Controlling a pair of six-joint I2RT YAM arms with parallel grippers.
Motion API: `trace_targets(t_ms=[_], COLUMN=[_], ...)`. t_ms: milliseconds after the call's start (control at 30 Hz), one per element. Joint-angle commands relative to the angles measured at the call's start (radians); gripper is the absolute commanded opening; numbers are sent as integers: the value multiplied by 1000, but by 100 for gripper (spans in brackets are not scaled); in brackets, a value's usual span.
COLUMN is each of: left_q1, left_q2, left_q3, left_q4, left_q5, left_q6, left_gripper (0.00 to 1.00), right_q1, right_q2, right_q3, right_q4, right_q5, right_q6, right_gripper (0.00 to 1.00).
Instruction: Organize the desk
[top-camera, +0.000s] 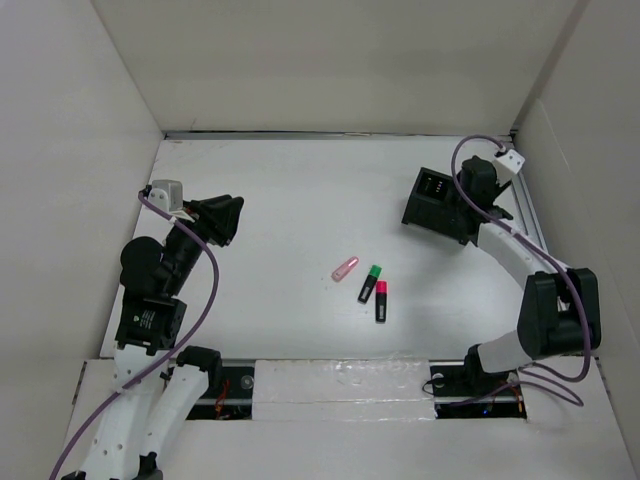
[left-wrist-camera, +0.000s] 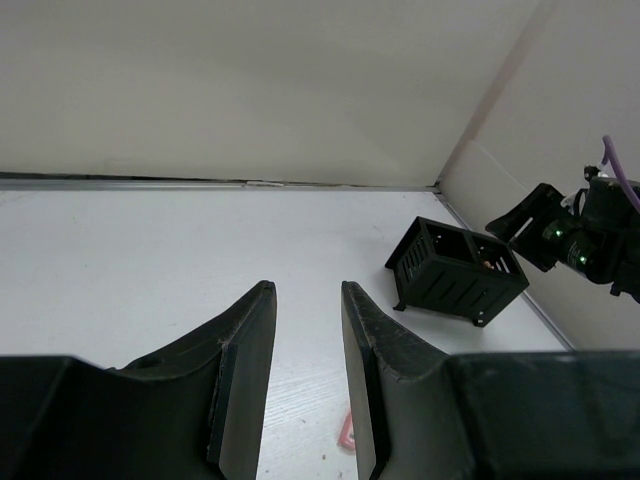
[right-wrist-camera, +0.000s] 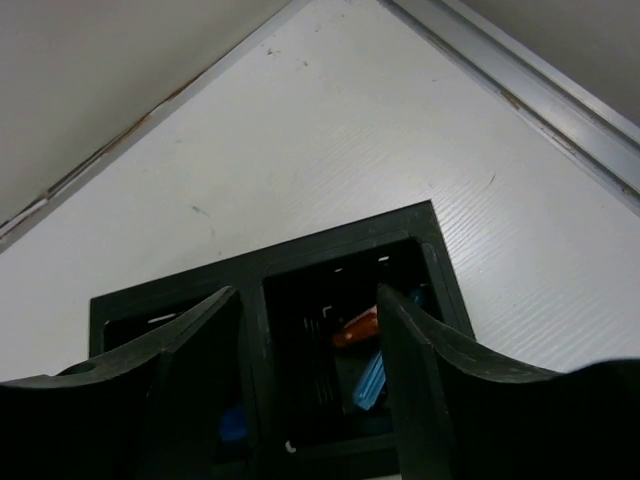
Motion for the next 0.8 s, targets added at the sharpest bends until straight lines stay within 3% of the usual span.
trace_targets(t_ms=[0, 33, 133, 167, 233, 367, 433, 467, 567, 767], left_q1=[-1, -1, -1, -1, -1, -1, -1, -1, -1, -1], left_q2=[-6, -3, -2, -3, 1, 3, 0, 0, -2, 3], left_q3=[-12, -12, -12, -13, -12, -10, -10, -10, -10, -10], left_q4=[50, 50, 50, 53, 54, 53, 51, 50, 50, 47], left_q5=[9, 11, 15, 20, 21, 28, 22, 23, 23, 18], left_q6=[4, 4, 3, 0, 0, 0, 3, 3, 4, 4], left_gripper=[29, 29, 29, 29, 29, 27, 20, 18, 15, 19], right_q1=[46, 75, 164, 187, 247, 475, 535, 558, 624, 684], right_q2=[-84, -104, -199, -219, -271, -313, -323, -322, -299, -224], right_q3=[1, -8, -100, -131, -218, -288, -303, -318, -341, -338], right_q4=[15, 1, 2, 5, 21, -72, -165, -185, -216, -147], right_q5=[15, 17, -50, -99, -207, -220, -232, -247, -325, -402], right_q6=[-5, -5, 23, 55, 76, 64, 44, 38, 49, 84], right_gripper=[63, 62, 22, 0, 0, 0, 10, 24, 51, 54])
